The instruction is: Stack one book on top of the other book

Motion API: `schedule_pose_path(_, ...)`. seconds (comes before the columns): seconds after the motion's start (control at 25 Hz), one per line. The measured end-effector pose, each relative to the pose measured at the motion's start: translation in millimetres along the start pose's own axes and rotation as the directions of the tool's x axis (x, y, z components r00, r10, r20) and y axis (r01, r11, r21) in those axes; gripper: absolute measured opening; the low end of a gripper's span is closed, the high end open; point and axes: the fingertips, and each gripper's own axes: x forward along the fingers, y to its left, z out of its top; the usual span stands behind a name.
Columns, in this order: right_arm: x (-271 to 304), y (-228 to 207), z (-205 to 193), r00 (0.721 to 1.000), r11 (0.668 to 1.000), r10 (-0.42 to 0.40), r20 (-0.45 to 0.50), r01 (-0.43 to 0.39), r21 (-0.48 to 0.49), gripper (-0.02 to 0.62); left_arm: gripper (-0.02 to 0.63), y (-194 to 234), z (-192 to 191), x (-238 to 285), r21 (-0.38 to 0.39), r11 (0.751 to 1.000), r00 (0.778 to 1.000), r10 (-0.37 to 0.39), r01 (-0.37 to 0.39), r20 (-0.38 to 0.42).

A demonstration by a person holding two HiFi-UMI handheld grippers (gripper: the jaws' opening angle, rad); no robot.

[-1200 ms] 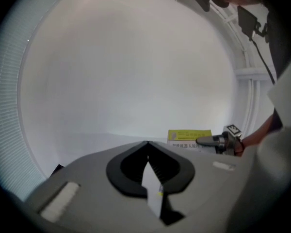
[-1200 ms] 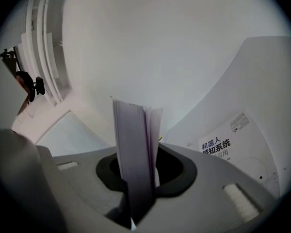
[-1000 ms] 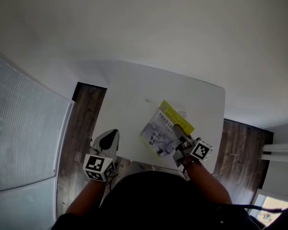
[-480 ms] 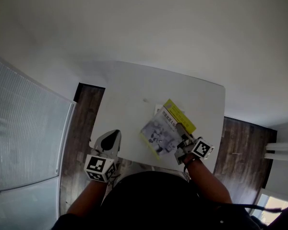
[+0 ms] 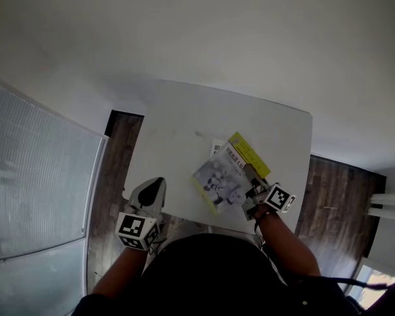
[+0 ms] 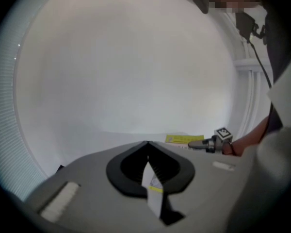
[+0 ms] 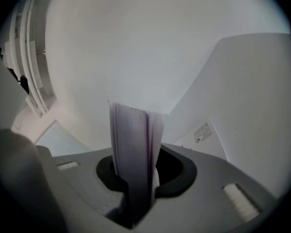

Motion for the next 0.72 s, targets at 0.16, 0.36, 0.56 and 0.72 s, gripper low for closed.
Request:
schedule_pose_path(0.16,3.2,-3.6,2.0,1.000,0.999,0.016,-0.018,-0.017,-0.040,0.080,0.005,-3.9,0.8,-4.9,0.008,1.000,1.000,0.011,-0.011,-0.003)
schedule_pose_path(0.36,5.0,-13.3,-1.4,1.000,0.999,0.010,-0.027,-0.011,-0.037,0.077,0.005,-6.0,-1.6,-9.5,0.010,1.000,1.000,0.023,-0.023,-0.015)
schedule_pose_path(0.56,5.2,-29.6,-4.2,0.999,1.000,-0.029,-0.033,0.029,-0.001,0.077,0.005,-6.7,0.9,-13.7,0.019,0.999,0.999,0.027,-0.027,-0.020)
schedule_pose_path(0.72,6.9,-40.6,-6.5,0.998,0.999,-0.049,-0.043,0.049,0.012,0.075,0.005,-5.9,3.7,-16.8,0.024,0.999,0.999,0.042,-0.042,-0.028)
